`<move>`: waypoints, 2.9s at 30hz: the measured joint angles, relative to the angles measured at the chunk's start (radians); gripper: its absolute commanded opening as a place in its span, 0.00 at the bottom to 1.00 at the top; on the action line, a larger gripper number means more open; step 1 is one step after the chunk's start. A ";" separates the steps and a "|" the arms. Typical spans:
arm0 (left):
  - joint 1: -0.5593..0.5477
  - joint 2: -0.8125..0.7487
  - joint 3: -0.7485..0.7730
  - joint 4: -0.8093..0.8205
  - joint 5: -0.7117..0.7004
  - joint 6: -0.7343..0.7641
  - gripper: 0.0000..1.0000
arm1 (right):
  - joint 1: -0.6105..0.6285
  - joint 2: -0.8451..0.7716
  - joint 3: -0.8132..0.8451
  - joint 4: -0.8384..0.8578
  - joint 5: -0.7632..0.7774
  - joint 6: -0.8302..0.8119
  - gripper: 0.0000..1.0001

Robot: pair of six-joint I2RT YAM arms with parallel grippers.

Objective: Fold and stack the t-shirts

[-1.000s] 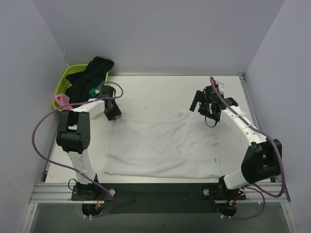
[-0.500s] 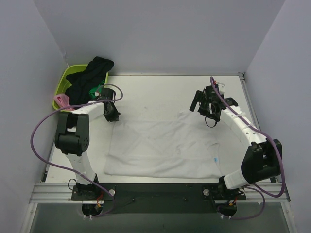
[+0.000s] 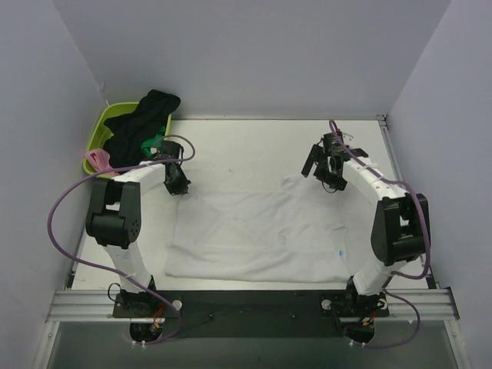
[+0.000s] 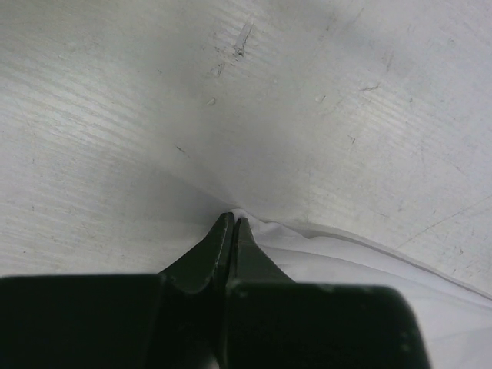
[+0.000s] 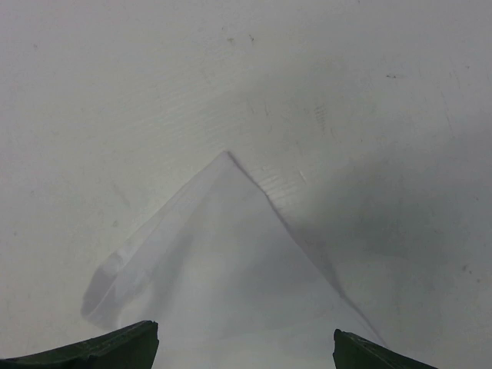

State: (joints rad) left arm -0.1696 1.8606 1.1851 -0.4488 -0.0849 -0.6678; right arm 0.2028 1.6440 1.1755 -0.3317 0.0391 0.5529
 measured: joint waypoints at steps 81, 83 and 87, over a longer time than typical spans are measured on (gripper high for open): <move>0.021 -0.081 -0.027 -0.045 -0.019 0.005 0.00 | -0.069 0.400 0.452 -0.060 -0.039 -0.029 0.00; 0.026 -0.100 -0.025 -0.051 -0.019 0.011 0.00 | -0.069 0.332 0.434 -0.061 -0.035 -0.032 0.00; 0.032 -0.151 -0.025 -0.067 -0.018 0.023 0.00 | -0.069 0.187 0.385 -0.053 -0.027 -0.035 0.00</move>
State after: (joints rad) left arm -0.1375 1.7096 1.1603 -0.5156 -0.1032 -0.6453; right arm 0.1337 1.8305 1.5608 -0.3847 0.0116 0.5179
